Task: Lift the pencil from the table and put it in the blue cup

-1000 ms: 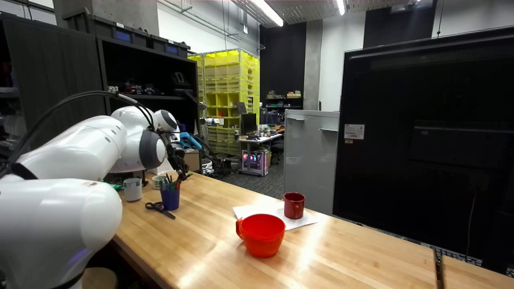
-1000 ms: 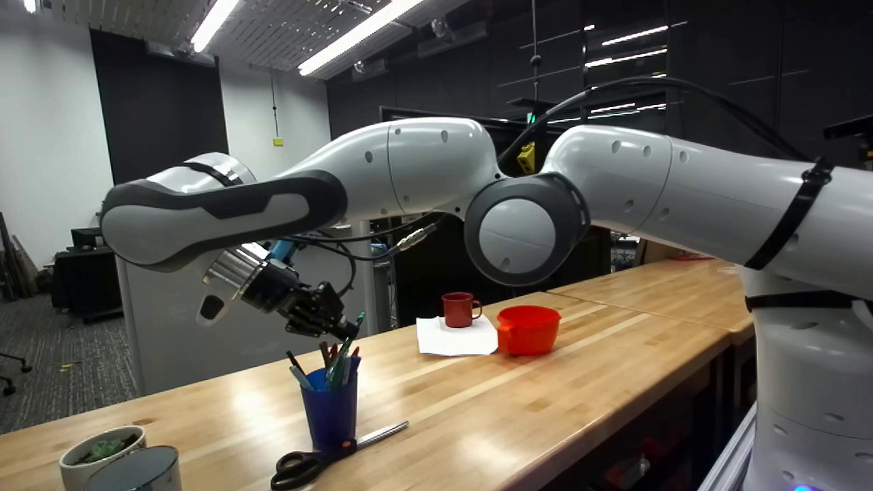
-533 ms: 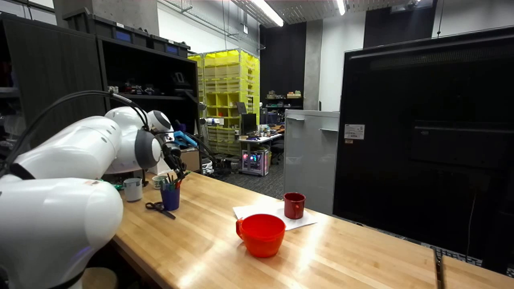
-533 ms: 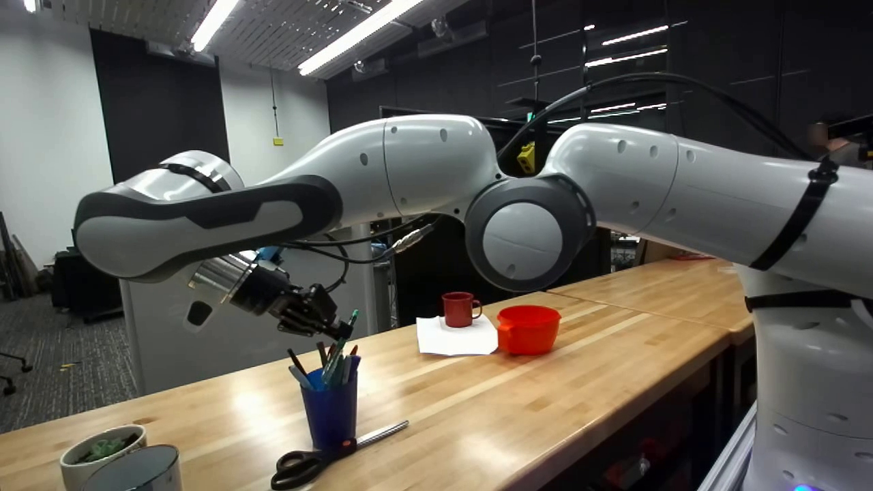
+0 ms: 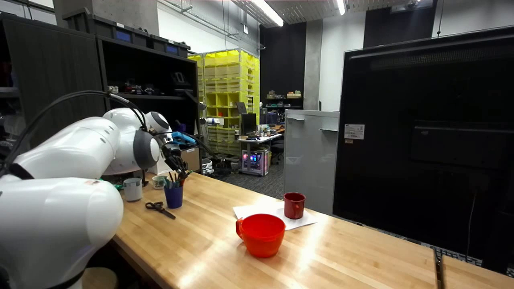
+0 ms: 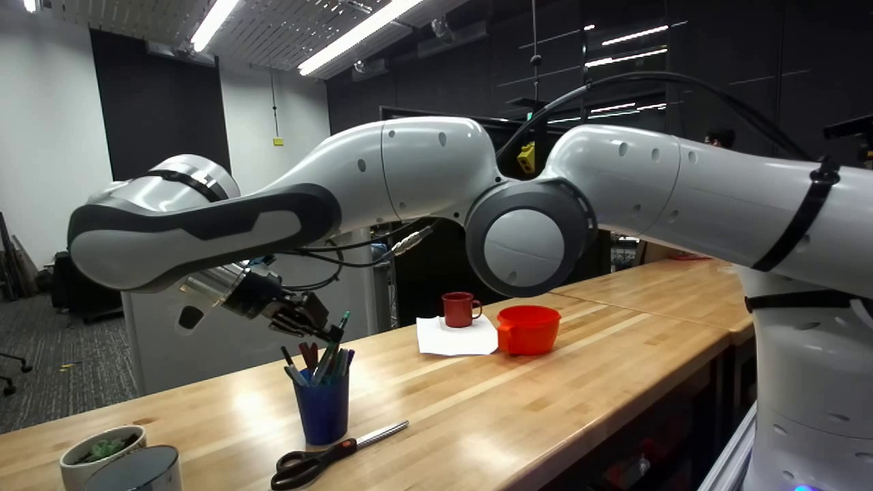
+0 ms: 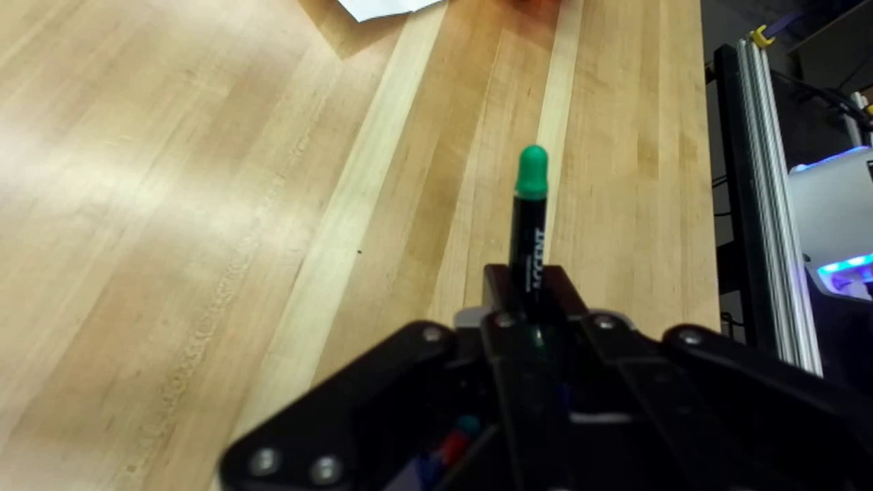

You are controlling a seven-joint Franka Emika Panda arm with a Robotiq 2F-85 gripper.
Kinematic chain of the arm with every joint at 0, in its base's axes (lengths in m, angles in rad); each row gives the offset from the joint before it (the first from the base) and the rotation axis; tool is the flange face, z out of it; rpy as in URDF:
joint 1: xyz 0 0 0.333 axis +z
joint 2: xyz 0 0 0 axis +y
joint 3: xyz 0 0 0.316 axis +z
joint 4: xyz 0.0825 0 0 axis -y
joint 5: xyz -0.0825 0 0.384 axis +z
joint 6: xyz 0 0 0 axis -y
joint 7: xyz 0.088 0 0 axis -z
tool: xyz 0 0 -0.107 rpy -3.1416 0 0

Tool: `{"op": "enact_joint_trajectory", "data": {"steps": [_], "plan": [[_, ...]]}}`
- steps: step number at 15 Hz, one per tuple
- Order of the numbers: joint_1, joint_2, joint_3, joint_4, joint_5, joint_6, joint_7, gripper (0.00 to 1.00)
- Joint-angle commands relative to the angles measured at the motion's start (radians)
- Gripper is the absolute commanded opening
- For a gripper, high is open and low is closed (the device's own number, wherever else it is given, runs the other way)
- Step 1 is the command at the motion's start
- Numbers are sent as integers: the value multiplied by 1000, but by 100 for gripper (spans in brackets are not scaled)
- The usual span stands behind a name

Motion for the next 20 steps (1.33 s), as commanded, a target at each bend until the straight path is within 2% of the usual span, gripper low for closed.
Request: {"op": "enact_joint_trajectory", "data": {"steps": [1,9,14,15,20], "plan": [[22,22,-32,26,-30,28,48,3],[36,29,-63,24,-53,38,160,3],[31,27,-60,19,-46,29,208,3],[21,25,-46,15,-32,32,186,13],[21,25,-46,15,-32,32,196,13]]}}
